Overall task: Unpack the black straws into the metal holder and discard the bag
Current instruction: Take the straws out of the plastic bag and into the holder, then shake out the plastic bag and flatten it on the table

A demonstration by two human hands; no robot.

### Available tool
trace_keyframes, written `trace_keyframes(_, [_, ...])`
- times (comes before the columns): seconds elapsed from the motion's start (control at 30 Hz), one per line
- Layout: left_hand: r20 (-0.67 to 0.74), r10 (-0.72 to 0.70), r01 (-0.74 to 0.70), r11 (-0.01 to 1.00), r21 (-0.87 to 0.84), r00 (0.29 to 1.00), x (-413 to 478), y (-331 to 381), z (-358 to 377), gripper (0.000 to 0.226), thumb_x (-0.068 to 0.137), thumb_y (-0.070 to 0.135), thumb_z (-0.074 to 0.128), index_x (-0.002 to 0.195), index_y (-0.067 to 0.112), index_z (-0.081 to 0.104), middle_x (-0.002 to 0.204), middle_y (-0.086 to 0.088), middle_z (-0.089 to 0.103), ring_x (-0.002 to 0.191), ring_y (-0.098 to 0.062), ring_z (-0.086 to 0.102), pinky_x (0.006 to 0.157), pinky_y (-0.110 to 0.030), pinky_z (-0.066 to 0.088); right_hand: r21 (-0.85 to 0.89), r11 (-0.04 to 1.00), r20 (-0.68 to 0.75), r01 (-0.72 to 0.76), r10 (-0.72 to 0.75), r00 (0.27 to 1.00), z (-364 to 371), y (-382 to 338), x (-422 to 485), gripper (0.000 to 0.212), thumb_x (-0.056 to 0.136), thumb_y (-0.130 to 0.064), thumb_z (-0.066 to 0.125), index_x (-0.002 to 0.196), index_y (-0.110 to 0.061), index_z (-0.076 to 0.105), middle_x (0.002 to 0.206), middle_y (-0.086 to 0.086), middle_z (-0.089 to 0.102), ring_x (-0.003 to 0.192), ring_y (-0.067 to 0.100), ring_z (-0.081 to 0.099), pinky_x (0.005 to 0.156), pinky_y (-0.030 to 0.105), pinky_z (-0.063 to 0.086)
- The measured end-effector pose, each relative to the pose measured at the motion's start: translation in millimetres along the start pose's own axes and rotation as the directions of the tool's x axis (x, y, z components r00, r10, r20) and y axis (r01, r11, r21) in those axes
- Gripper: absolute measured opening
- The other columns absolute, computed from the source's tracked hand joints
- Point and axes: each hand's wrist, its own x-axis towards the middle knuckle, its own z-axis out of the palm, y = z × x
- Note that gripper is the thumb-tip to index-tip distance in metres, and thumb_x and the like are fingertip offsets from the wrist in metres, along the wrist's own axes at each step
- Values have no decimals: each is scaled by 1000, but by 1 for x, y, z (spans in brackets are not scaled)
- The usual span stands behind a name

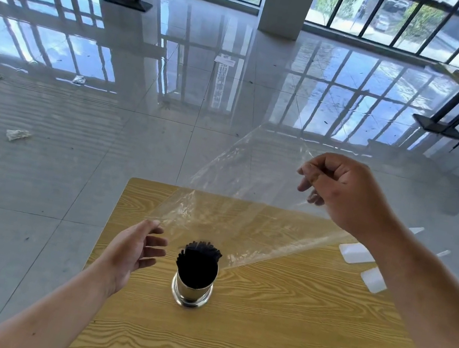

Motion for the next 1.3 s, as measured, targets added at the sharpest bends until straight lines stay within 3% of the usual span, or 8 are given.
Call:
trace_keyframes(0.2, [66,25,-28,999,44,998,-3,10,15,51,82,56,72,116,18,72,107,-8,82,98,-26,79,85,-42,55,105,993,-78,-54,63,995,-34,19,-5,18,107,-18,63,96,-15,76,81,4,80,63,23,68,67,39,60])
trace_keyframes(0.3, [119,41,-51,995,86,992,-4,19,28,67,68,61,80,119,19,70,110,-6,82,100,-23,78,87,-41,55,185,978,-109,-99,120,987,-51,35,-11,19,107,-18,61,96,-17,77,80,3,79,62,20,65,63,31,59])
trace_keyframes(0.47, [177,55,-83,984,156,983,-3,27,53,67,64,61,84,116,21,71,108,-4,82,96,-19,76,87,-39,55,292,947,-149,-133,183,972,-72,58,-22,25,107,-18,61,90,-23,79,80,6,78,59,17,66,61,27,61])
trace_keyframes(0.77, [208,43,-124,910,395,977,0,28,103,30,88,47,81,103,21,76,92,2,82,82,-13,75,77,-31,56,494,864,-222,-94,231,947,-108,74,-35,30,107,-19,60,85,-24,81,78,6,77,59,16,69,60,26,62])
trace_keyframes(0.9, [285,32,-167,871,462,958,-8,32,130,43,83,56,82,99,17,77,94,-2,83,78,-9,75,74,-26,59,608,791,-262,-70,283,923,-116,84,-38,32,108,-19,58,86,-21,80,78,7,76,58,17,68,61,28,62])
trace_keyframes(1.03, [343,1,-165,878,450,939,-20,42,152,67,66,74,82,99,16,78,99,0,83,79,-11,76,79,-30,57,727,684,-249,-56,339,907,-116,90,-37,30,107,-21,58,87,-20,81,77,7,76,59,17,69,59,29,61])
trace_keyframes(1.3, [387,-20,-124,931,343,922,-36,70,190,105,43,92,81,128,33,64,123,8,76,106,-18,77,84,-34,61,875,481,-185,-59,445,876,-91,91,-27,23,107,-20,58,92,-16,75,75,6,75,56,18,68,55,27,58])
